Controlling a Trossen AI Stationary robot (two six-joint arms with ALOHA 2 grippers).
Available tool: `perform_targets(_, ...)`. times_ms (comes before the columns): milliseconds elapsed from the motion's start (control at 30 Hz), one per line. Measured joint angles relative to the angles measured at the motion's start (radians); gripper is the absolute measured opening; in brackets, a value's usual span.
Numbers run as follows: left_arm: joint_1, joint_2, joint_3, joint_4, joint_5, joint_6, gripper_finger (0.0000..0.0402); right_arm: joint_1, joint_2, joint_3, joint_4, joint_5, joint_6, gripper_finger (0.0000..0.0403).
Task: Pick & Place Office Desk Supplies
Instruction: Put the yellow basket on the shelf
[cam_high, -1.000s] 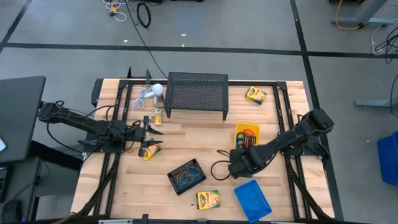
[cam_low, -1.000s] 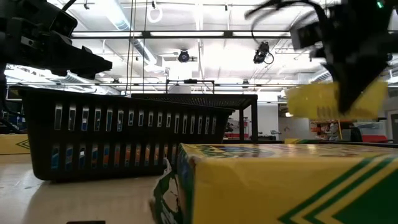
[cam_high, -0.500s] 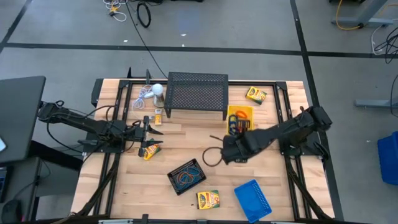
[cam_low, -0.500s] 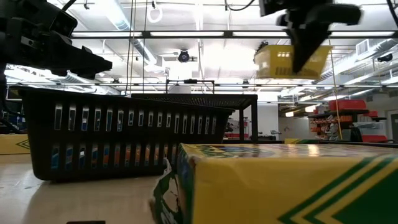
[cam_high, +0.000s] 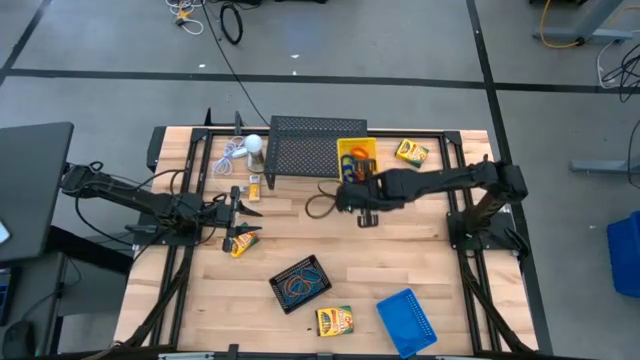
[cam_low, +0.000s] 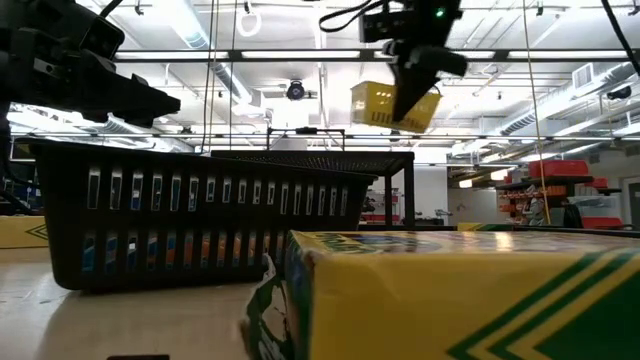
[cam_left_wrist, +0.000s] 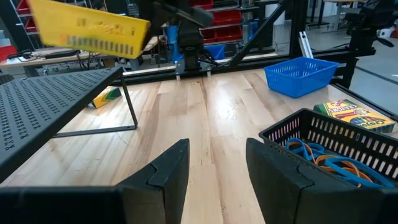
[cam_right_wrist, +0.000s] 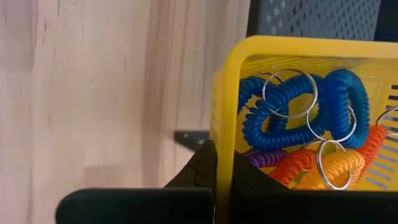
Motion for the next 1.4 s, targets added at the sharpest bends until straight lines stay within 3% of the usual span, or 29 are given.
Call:
perform_targets(467, 0.0, 0.0, 0.0, 0.0, 0.0, 0.0, 0.0164, -0.231, 0.009, 0.041, 0.041, -0.216, -0.25, 0.0)
perform_targets(1067, 0.0, 0.0, 0.0, 0.002, 0.0, 0.0, 0.0164, -0.283, 0.457, 0.74, -0.166, -0.404, -0.37, 0.0)
perform_targets(1200, 0.0, 0.0, 0.0, 0.003, 0.0, 0.0, 0.0164, -0.309, 0.511, 0.81, -0.157, -0.463, -0.364, 0.0)
perform_targets(1400, 0.0, 0.0, 0.0, 0.003, 0.0, 0.0, 0.0164, -0.334, 0.512, 0.813, -0.195, -0.464, -0.345, 0.0)
